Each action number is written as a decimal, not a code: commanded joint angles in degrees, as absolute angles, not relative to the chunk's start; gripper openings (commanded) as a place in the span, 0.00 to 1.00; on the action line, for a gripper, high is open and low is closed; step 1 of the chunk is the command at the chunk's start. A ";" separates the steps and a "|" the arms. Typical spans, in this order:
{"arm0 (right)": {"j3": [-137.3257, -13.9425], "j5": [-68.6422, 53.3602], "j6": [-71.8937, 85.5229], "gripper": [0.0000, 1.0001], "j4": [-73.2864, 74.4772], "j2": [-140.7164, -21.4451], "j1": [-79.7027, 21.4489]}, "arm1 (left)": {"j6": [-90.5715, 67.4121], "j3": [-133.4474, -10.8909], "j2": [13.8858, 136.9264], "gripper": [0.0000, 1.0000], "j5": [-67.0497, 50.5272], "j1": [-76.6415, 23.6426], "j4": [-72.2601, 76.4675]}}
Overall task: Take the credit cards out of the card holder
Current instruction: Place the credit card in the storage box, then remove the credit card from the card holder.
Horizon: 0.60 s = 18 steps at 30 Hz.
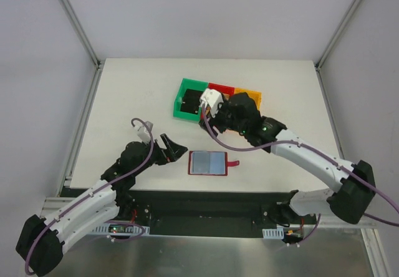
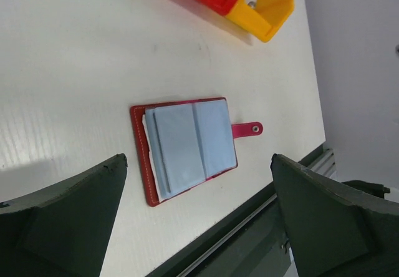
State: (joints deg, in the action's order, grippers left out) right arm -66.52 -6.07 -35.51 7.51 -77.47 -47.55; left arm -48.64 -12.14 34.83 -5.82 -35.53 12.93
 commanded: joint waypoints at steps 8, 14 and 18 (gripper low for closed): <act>-41.33 -3.52 10.43 0.96 2.55 -63.02 -45.97 | -52.47 -14.33 38.67 0.99 -4.74 -35.07 8.96; -40.24 4.78 8.10 0.96 5.07 -65.64 -52.54 | -52.12 -13.19 38.76 0.88 -5.27 -35.07 9.67; -44.99 15.19 5.63 0.91 10.19 -70.65 -58.79 | -52.38 -11.52 39.28 0.79 -6.41 -35.07 10.98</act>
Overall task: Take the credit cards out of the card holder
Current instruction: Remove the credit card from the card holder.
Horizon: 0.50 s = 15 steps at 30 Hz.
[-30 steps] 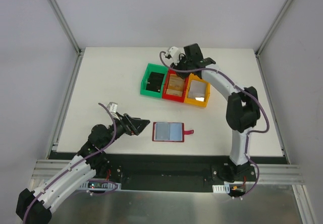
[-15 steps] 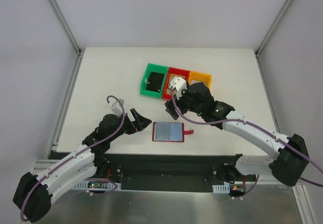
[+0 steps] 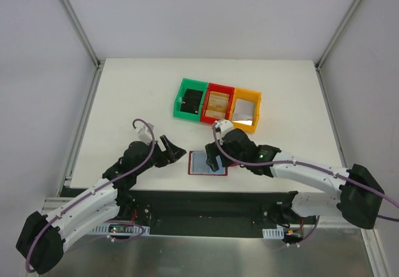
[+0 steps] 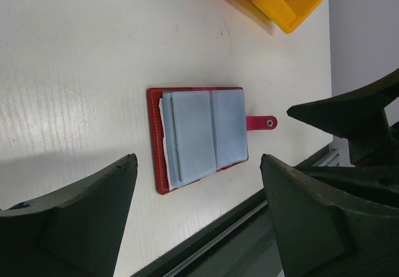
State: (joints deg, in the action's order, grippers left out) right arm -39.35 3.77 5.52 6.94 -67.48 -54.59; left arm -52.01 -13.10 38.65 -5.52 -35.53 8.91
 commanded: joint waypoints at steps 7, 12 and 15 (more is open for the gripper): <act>-52.72 16.61 7.21 0.75 13.71 -82.51 -63.19 | -52.12 -11.60 43.94 0.66 -8.08 -35.16 11.34; -57.38 18.89 7.47 0.65 15.20 -89.02 -65.74 | -52.56 -10.55 42.81 0.59 -7.21 -35.16 11.34; -58.97 21.52 9.04 0.64 17.83 -90.79 -65.92 | -52.56 -10.02 41.66 0.56 -7.64 -35.16 11.51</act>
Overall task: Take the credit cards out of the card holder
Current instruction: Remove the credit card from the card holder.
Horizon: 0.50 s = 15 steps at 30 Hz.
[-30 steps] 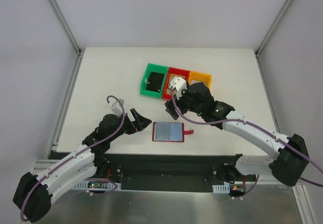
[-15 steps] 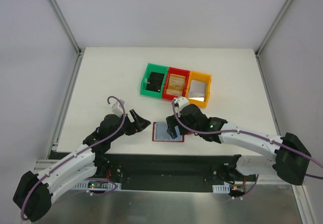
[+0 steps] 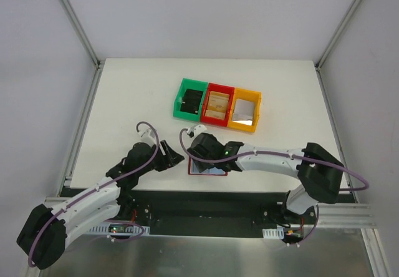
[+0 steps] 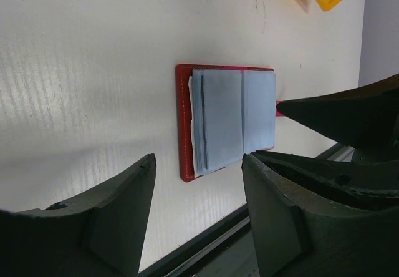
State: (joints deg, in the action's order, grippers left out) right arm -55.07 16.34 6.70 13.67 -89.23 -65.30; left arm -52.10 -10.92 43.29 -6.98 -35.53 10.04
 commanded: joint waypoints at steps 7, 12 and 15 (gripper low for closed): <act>-50.47 25.49 16.60 0.81 20.83 -77.81 -62.76 | -51.59 -10.55 43.76 0.57 -11.33 -35.16 14.32; -41.85 23.12 22.57 0.85 21.97 -67.95 -58.28 | -51.68 -11.25 47.63 0.57 -13.18 -35.24 18.10; -37.63 21.80 25.13 0.85 22.32 -65.31 -55.91 | -52.29 -11.43 49.91 0.57 -13.97 -35.59 20.03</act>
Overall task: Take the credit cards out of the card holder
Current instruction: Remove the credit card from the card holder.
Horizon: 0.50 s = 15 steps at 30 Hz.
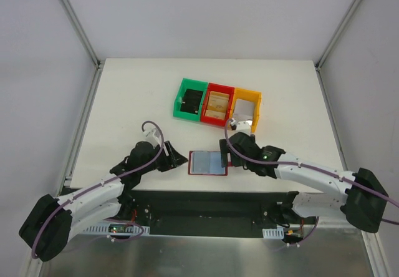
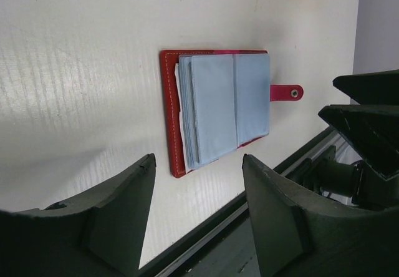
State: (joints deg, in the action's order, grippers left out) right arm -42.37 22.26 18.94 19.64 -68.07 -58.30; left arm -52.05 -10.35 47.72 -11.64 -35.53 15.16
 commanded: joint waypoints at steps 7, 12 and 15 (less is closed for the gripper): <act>-32.44 18.38 26.89 0.80 18.82 -63.98 -51.86 | -52.47 -12.92 54.84 0.59 -14.59 -39.02 22.15; -28.83 13.02 26.81 0.66 11.35 -65.12 -49.49 | -52.82 -13.45 56.69 0.60 -13.97 -40.43 23.03; -28.57 11.26 25.84 0.58 8.54 -66.53 -49.05 | -53.00 -13.10 56.69 0.60 -13.80 -40.34 23.29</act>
State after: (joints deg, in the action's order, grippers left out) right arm -28.69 15.22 25.63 15.20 -65.45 -49.67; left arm -52.12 -11.55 56.53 -13.41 -39.83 20.69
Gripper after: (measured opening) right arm 0.626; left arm 0.598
